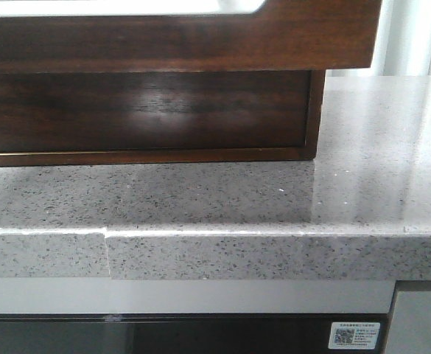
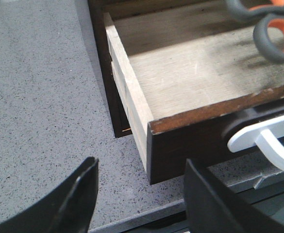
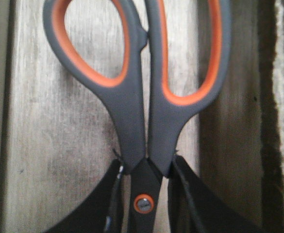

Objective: Put scissors in drawer with both arms
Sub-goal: 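Lower the scissors into the drawer and open the right gripper, then withdraw the right gripper up and away from the drawer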

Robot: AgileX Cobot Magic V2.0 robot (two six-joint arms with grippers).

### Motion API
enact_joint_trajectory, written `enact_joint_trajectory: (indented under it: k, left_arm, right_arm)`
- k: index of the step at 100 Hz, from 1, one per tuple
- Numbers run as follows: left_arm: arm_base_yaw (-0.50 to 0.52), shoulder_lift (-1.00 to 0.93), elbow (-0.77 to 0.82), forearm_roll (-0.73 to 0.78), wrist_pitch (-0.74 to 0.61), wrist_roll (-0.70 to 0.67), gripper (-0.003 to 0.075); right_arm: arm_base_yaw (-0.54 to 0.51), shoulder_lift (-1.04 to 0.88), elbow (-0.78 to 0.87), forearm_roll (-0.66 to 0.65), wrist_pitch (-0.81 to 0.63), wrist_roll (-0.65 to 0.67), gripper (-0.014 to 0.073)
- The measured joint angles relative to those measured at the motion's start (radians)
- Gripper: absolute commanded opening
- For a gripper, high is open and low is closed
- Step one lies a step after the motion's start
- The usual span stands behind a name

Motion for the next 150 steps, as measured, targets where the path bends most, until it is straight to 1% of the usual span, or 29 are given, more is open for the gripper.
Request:
enact_joint_trajectory:
  k: [25,44,64,80,86,107,134,150]
  left_arm:
    - [0.0,0.0,0.0,0.0,0.0,0.0,0.0367]
    - [0.0,0.0,0.0,0.0,0.0,0.0,0.0367]
    - [-0.002,0.0,0.0,0.0,0.0,0.0,0.0367]
    - [-0.002,0.0,0.0,0.0,0.0,0.0,0.0367]
    - [-0.002,0.0,0.0,0.0,0.0,0.0,0.0367]
    - [-0.002,0.0,0.0,0.0,0.0,0.0,0.0367]
    - [-0.002,0.0,0.0,0.0,0.0,0.0,0.0367]
    - [-0.002,0.0,0.0,0.0,0.0,0.0,0.0367]
  right_arm:
    - [0.004,0.009,0.0,-0.038,0.03,0.036,0.0048]
    - [0.004,0.009,0.0,-0.054,0.057,0.036,0.0135]
    - [0.004,0.009,0.0,-0.056,0.058,0.036,0.0171]
    - [0.004,0.009,0.0,-0.056,0.058,0.037,0.0235]
    - [0.004,0.009,0.0,-0.056,0.058,0.037,0.0247]
    - [0.004,0.011,-0.028,-0.05,0.082,0.037,0.0246]
    - [0.004,-0.003,-0.181,0.079,0.087,0.064,0.0246]
    - [0.005,-0.064,-0.215,0.097,0.098,0.11,0.0246]
